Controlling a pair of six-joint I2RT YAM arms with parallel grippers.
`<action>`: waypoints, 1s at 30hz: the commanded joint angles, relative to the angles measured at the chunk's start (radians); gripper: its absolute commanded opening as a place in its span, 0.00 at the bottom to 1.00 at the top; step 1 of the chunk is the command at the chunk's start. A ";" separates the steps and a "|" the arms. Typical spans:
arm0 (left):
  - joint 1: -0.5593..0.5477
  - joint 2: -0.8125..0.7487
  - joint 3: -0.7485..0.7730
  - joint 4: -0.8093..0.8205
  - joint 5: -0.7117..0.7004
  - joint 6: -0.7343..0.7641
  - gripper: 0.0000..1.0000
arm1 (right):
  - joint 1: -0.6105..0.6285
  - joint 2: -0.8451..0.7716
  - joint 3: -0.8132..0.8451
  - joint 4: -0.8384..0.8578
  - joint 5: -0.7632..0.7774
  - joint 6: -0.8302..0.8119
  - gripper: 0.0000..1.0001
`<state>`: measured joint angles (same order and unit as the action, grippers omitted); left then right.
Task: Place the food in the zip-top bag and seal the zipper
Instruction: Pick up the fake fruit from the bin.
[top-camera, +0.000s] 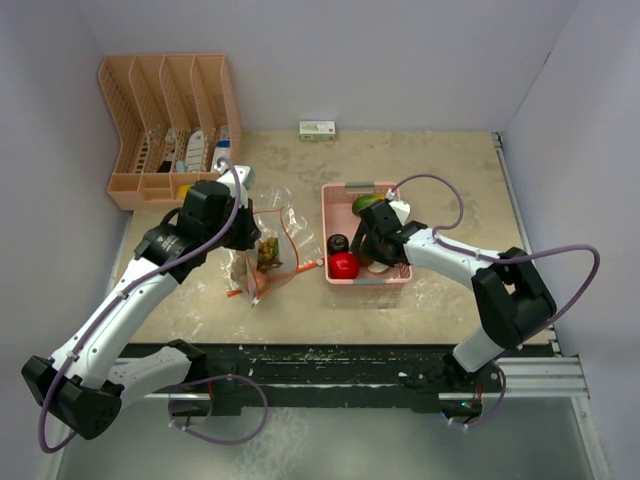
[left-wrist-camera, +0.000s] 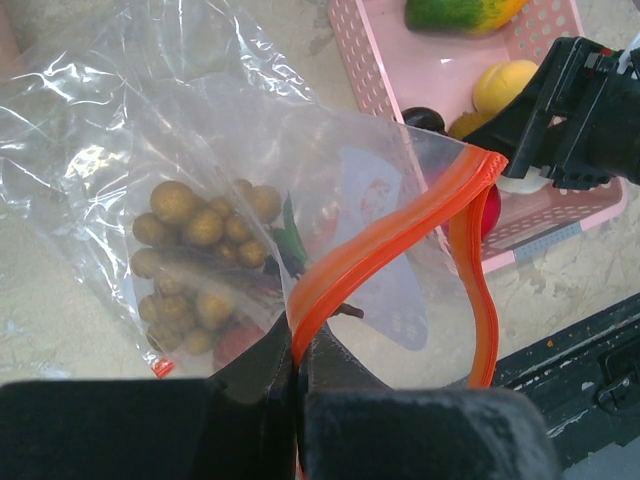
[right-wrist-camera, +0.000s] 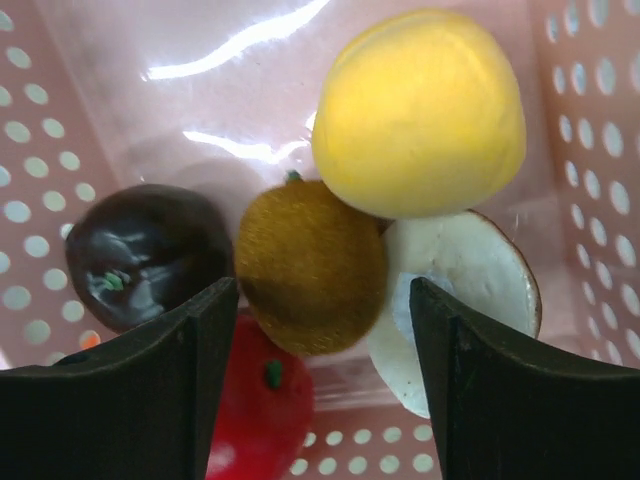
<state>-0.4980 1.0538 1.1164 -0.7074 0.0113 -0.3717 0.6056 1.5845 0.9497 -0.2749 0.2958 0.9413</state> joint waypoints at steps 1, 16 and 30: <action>0.003 -0.020 0.007 0.020 -0.005 0.026 0.00 | -0.002 0.054 -0.014 0.033 -0.062 0.033 0.65; 0.002 -0.024 0.004 0.027 0.001 0.013 0.00 | 0.000 -0.139 0.084 -0.023 0.074 -0.137 0.32; 0.003 -0.013 0.005 0.032 -0.010 0.004 0.00 | 0.277 -0.385 0.197 0.256 -0.187 -0.369 0.34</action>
<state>-0.4980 1.0523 1.1164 -0.7139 0.0105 -0.3706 0.7807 1.2041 1.0683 -0.1509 0.1951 0.6594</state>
